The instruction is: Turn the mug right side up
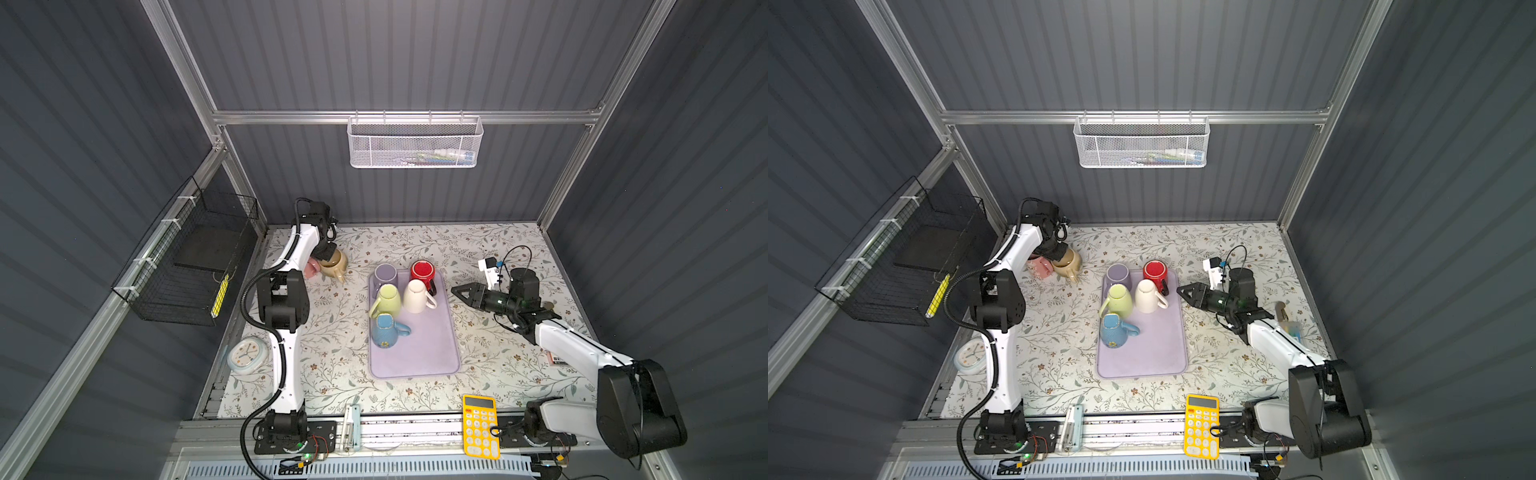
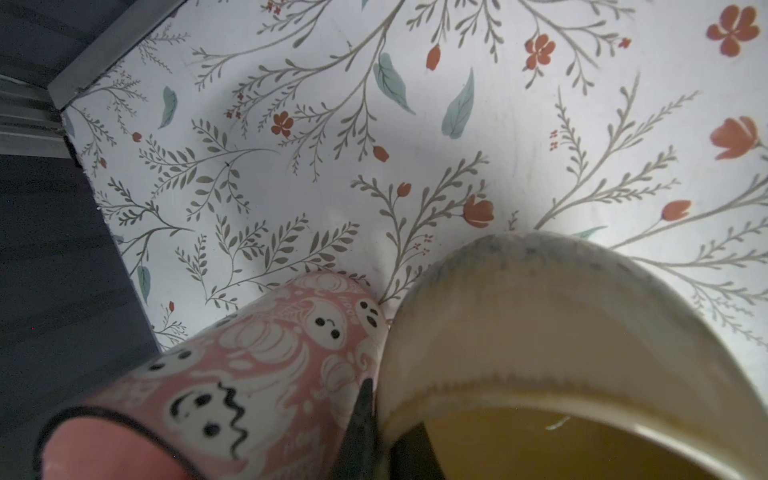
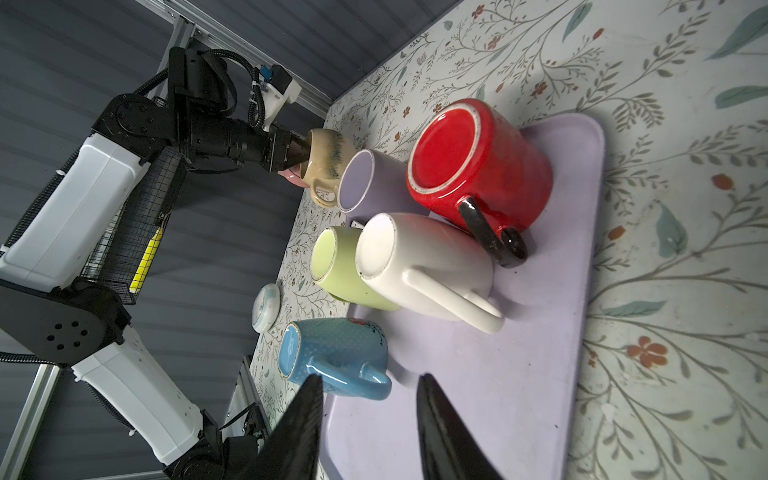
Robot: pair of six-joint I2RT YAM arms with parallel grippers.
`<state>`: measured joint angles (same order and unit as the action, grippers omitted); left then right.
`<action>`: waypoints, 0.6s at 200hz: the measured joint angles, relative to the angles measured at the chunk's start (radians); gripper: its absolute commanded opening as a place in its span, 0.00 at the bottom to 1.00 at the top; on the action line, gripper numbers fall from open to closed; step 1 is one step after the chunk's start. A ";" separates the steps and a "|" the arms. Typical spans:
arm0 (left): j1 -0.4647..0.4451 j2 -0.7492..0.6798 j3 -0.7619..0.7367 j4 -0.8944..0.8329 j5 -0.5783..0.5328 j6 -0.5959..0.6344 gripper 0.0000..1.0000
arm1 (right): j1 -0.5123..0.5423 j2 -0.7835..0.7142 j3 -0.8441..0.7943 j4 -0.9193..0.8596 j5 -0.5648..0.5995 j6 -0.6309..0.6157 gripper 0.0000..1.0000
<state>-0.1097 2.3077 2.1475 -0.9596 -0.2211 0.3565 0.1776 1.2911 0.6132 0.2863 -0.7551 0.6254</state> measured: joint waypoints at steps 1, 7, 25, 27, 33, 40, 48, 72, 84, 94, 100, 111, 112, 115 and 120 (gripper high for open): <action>0.000 0.000 0.000 0.000 0.000 0.000 0.00 | 0.000 0.000 0.000 0.000 0.000 0.000 0.40; 0.000 0.000 0.000 -0.002 0.000 -0.002 0.00 | 0.000 0.002 0.000 0.002 0.000 0.001 0.40; 0.000 0.001 0.009 -0.016 0.002 -0.010 0.00 | 0.000 0.007 0.000 0.005 0.000 0.002 0.40; 0.000 0.001 0.010 -0.017 0.002 -0.011 0.00 | 0.000 0.007 0.000 0.005 0.000 0.002 0.40; -0.002 0.002 0.015 -0.017 0.004 -0.014 0.00 | 0.000 0.008 0.000 0.005 0.000 0.002 0.40; -0.004 0.005 0.026 -0.021 0.004 -0.018 0.00 | 0.000 0.009 0.000 0.005 0.000 0.002 0.40; -0.008 0.010 0.037 -0.021 0.004 -0.022 0.00 | 0.000 0.010 0.000 0.005 0.000 0.002 0.40; -0.020 0.042 0.089 -0.024 0.003 -0.028 0.00 | 0.000 0.012 0.000 0.005 0.000 0.002 0.40; -0.027 0.070 0.129 -0.032 0.003 -0.028 0.00 | 0.000 0.015 0.000 0.005 0.000 0.002 0.39; -0.032 0.098 0.167 -0.040 0.003 -0.028 0.00 | 0.000 0.018 0.000 0.005 0.000 0.003 0.40; -0.034 0.114 0.188 -0.044 0.002 -0.027 0.00 | 0.000 0.019 0.000 0.005 0.000 0.002 0.40; -0.036 0.141 0.219 -0.049 -0.007 -0.027 0.00 | 0.000 0.023 0.000 0.006 0.000 0.002 0.39; -0.036 0.142 0.221 -0.049 -0.009 -0.027 0.00 | 0.000 0.023 0.000 0.005 0.000 0.002 0.40; -0.037 0.149 0.230 -0.051 -0.012 -0.027 0.00 | 0.000 0.023 0.000 0.006 0.000 0.002 0.39; -0.039 0.153 0.241 -0.056 -0.014 -0.024 0.00 | 0.000 0.024 0.000 0.006 0.000 0.002 0.39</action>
<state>-0.1486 2.4611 2.3882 -1.0157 -0.2352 0.3328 0.1776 1.3151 0.6132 0.2924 -0.7547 0.6277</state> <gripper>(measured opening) 0.102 0.395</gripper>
